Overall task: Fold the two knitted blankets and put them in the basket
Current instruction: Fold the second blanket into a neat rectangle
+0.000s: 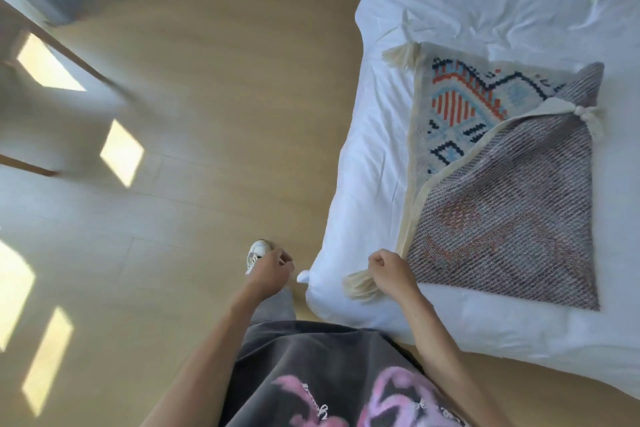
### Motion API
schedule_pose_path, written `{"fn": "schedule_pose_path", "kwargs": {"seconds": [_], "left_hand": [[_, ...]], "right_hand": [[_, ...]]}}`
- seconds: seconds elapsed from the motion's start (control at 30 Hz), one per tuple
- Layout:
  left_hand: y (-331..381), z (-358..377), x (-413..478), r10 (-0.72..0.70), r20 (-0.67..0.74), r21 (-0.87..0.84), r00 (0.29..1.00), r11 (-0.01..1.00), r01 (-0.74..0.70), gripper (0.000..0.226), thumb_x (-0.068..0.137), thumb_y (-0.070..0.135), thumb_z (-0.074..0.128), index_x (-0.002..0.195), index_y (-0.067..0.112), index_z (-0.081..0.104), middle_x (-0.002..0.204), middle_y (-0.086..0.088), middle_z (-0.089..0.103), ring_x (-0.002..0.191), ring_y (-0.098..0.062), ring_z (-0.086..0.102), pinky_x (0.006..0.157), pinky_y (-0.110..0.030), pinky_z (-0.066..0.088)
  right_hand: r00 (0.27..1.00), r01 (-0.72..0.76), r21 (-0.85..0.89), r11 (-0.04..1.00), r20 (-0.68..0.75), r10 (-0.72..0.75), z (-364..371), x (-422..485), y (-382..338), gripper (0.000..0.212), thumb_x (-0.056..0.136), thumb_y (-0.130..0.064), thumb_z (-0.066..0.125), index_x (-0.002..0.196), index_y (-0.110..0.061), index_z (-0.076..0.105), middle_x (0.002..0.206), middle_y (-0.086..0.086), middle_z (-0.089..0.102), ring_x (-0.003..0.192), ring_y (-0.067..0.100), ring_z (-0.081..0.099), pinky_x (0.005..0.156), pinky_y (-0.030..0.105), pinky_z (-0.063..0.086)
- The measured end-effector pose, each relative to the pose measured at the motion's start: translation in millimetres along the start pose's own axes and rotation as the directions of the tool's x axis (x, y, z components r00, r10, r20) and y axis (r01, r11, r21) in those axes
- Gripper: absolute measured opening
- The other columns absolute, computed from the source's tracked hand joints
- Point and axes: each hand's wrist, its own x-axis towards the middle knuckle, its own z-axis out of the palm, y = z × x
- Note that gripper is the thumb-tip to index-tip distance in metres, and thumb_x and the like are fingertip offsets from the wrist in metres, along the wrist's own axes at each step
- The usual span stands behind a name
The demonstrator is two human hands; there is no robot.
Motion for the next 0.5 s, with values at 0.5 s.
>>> {"fn": "schedule_pose_path", "kwargs": {"seconds": [0.5], "left_hand": [[13,-204,77,0.084,0.022,0.146,0.996,0.986,-0.086,0.010,0.089,0.011,0.049,0.087,0.012,0.059,0.082,-0.004,0.063,0.086,-0.027,0.062,0.068,-0.029,0.044]], "right_hand": [[0.995,-0.092,0.222,0.971,-0.004,0.096,26,30,-169,0.020,0.087,-0.024,0.042,0.090,-0.016,0.061,0.095,0.006,0.066,0.092,0.026,0.062,0.078,0.032,0.048]]}}
